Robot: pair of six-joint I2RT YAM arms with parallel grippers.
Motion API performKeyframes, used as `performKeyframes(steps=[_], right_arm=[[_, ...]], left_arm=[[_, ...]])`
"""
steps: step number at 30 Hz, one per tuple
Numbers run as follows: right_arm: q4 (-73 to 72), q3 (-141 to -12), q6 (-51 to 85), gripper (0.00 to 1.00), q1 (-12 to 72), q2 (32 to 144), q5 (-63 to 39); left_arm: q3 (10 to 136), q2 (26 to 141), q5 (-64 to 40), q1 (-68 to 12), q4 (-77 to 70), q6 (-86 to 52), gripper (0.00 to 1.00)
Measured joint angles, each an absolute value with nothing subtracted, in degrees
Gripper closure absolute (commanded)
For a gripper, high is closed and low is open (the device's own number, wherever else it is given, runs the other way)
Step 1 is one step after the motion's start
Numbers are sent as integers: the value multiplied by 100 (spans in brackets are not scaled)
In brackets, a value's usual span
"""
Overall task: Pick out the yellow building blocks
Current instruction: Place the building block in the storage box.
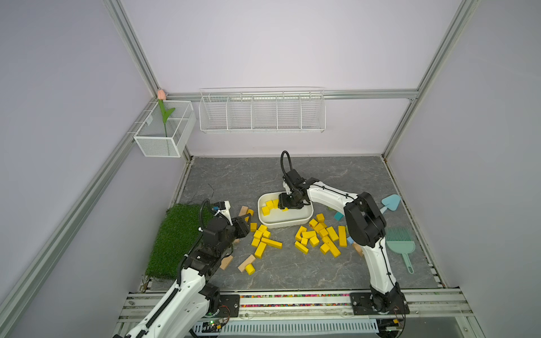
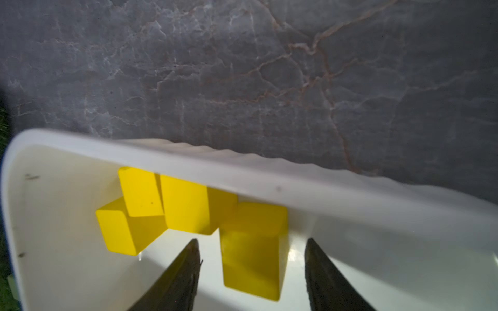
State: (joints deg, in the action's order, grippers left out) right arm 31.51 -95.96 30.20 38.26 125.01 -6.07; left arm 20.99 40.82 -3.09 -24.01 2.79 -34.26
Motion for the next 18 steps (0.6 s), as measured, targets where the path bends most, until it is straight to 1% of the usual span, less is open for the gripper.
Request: performKeyframes(steps=[3, 8, 14, 18], right_arm=[[3085, -9168, 3000, 37, 3824, 12053, -607], [3052, -8646, 2904, 38, 3813, 10954, -602], [3192, -7922, 2650, 38, 3754, 9341, -342], [3538, -7098, 2563, 39, 3579, 8219, -78]], left_arm=[[2099, 4082, -309, -2401, 279, -3426, 43], [2099, 4082, -309, -2399, 279, -3428, 43], [2099, 4082, -309, -2399, 279, -3430, 43], [2099, 4082, -309, -2399, 279, -3448, 43]])
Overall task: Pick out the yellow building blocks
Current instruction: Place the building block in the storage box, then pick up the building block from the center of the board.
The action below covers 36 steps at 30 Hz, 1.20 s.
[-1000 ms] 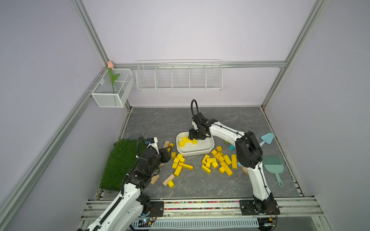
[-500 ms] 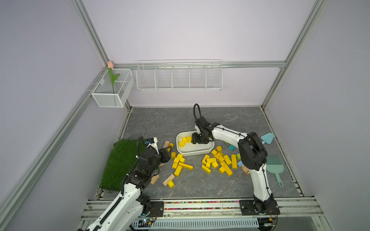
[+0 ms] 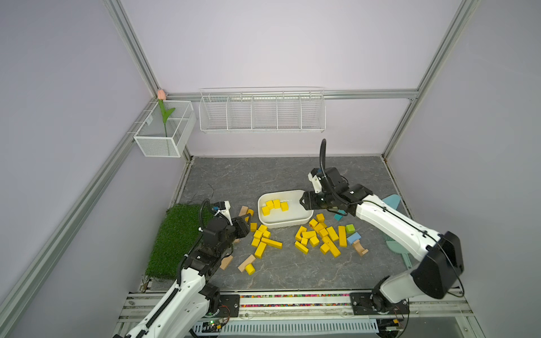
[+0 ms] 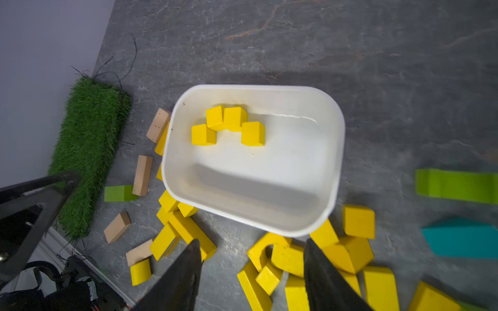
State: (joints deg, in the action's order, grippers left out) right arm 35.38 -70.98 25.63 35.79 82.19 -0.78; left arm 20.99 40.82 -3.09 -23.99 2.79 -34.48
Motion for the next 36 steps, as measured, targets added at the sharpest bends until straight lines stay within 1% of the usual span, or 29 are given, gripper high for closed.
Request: performKeyframes(steps=[8, 13, 18, 29, 36], right_arm=[[4362, -5529, 2661, 39, 2757, 6241, 86], [4707, -5054, 2799, 39, 2624, 5664, 211], [4799, -4584, 2891, 41, 2515, 5830, 167], [4119, -4171, 2961, 51, 2346, 7008, -189], [3977, -4139, 3068, 52, 2228, 7500, -207]], left_arm=[[2099, 4106, -309, -2399, 276, -3489, 43], [2099, 4158, -309, -2390, 268, -3494, 43], [2099, 4158, -307, -2388, 259, -3516, 43], [2099, 4158, -305, -2373, 259, -3535, 43], [2099, 4176, -305, -2362, 259, -3535, 43]])
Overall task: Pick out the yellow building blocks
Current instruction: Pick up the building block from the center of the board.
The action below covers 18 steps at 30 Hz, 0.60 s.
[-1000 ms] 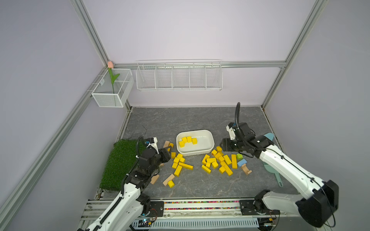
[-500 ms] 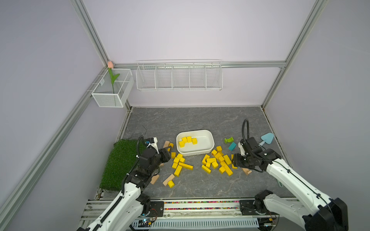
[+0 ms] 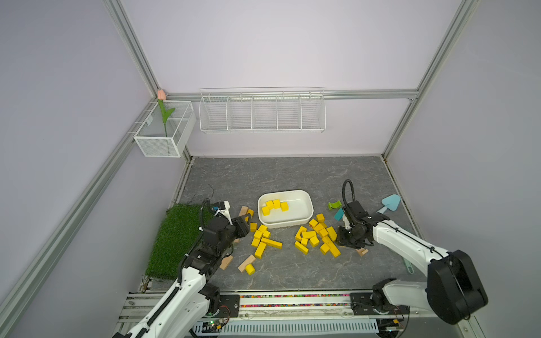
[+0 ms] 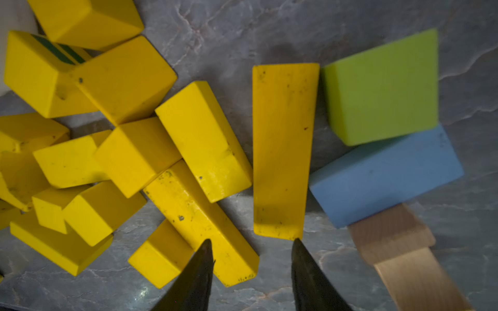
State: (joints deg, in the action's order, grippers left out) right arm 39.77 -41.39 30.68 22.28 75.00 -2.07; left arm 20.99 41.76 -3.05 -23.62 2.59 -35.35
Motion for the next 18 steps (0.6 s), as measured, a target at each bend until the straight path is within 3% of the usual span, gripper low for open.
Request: performKeyframes(steps=[12, 18], right_arm=[[3944, -4141, 3155, 54, 2051, 7994, -172], [3927, -4230, 3133, 61, 1988, 8239, -169]], left_arm=[[2099, 4195, -305, -2362, 259, -3538, 43], [2099, 4219, -305, -2362, 250, -3538, 43]])
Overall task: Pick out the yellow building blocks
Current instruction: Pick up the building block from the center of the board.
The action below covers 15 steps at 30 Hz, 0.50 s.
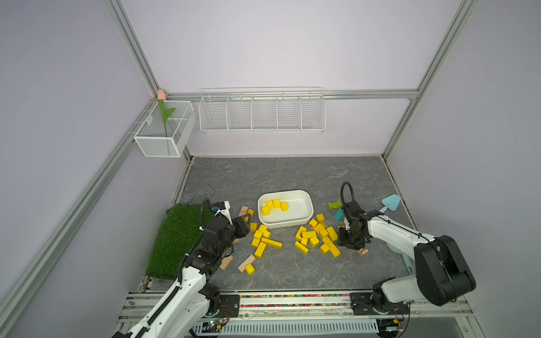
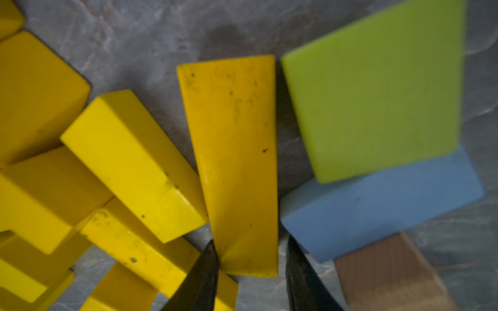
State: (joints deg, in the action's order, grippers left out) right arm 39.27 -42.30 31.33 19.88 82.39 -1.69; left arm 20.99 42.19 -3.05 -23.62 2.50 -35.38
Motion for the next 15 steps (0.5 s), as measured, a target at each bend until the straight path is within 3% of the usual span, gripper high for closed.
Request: performKeyframes(steps=[15], right_arm=[[3911, -4405, 3061, 71, 1999, 8355, -132]], left_arm=[[2099, 4233, -305, -2351, 244, -3540, 43]])
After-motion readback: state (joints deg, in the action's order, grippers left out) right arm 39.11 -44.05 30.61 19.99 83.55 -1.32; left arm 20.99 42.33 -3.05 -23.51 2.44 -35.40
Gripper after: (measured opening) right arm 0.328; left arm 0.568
